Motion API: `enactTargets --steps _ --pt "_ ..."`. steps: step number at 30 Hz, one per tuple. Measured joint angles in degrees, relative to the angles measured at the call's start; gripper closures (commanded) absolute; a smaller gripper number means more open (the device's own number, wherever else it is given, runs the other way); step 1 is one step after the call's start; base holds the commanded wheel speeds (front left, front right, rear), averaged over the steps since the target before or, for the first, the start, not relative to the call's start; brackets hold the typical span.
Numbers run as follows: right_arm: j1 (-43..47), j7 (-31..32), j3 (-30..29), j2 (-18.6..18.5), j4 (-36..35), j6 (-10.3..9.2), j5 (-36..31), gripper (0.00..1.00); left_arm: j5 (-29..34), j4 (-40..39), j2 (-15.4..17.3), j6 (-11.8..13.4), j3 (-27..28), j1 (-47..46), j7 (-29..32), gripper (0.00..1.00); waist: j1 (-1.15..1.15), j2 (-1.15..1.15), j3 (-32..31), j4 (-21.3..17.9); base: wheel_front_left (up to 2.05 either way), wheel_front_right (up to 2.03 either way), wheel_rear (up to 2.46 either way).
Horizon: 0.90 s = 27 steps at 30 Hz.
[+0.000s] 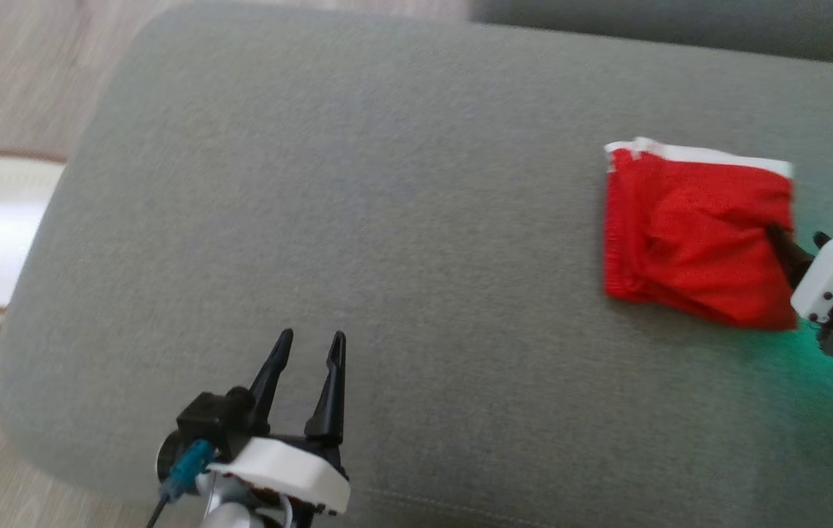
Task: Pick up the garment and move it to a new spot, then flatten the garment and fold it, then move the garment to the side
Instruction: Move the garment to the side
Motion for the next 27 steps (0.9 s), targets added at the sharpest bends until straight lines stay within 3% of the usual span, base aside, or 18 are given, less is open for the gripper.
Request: enactTargets --steps 6,7,8,9,13,19,22,27 --pt "-1.88 -0.24 -1.9 0.1 6.76 0.0 -1.69 0.0 -0.13 -0.08 0.01 1.12 -0.37 -1.03 0.0 0.0 0.0 0.0 2.34 2.59 0.0 0.0 0.0" --pt "-2.48 -0.57 -2.03 0.33 7.16 0.0 -1.49 0.35 -0.13 -0.12 0.01 1.36 -0.31 -1.03 0.0 0.0 -0.01 0.0 2.65 2.77 0.0 0.0 0.0" --pt "-3.16 -0.85 -2.07 0.51 7.45 0.0 -1.08 0.96 -0.13 -0.23 0.0 1.47 -0.19 -1.03 0.0 0.0 -0.01 0.0 2.84 2.72 0.0 0.0 0.0" --pt "-3.92 -1.42 -2.29 1.08 7.91 0.0 -0.37 1.0 -0.12 -0.24 0.0 1.48 -0.09 -1.03 0.0 0.0 -0.01 0.0 2.92 2.46 0.0 0.0 0.0" --pt "-4.76 -2.67 0.04 3.7 7.82 0.0 2.85 1.0 -0.11 -1.01 0.01 1.91 0.67 -1.04 0.0 0.0 -0.01 0.0 2.78 -0.12 0.0 0.0 0.0" --pt "-4.96 -2.8 4.83 2.33 4.49 0.0 5.92 1.0 1.23 -1.85 0.01 1.69 2.21 -1.02 -0.01 0.0 -0.01 0.0 2.41 -7.31 0.0 0.0 0.0" --pt "-6.23 -1.36 6.7 -1.1 3.16 0.0 6.3 1.0 1.82 -1.46 0.0 0.4 1.81 -1.13 -0.01 0.0 -0.01 0.0 2.5 -13.11 0.0 0.0 0.0" --pt "-8.76 0.8 7.54 -6.45 0.0 0.0 6.58 1.0 2.96 -0.79 0.01 -0.2 0.45 -3.5 -0.01 0.0 -0.01 0.0 3.39 -19.08 0.0 0.0 0.0"
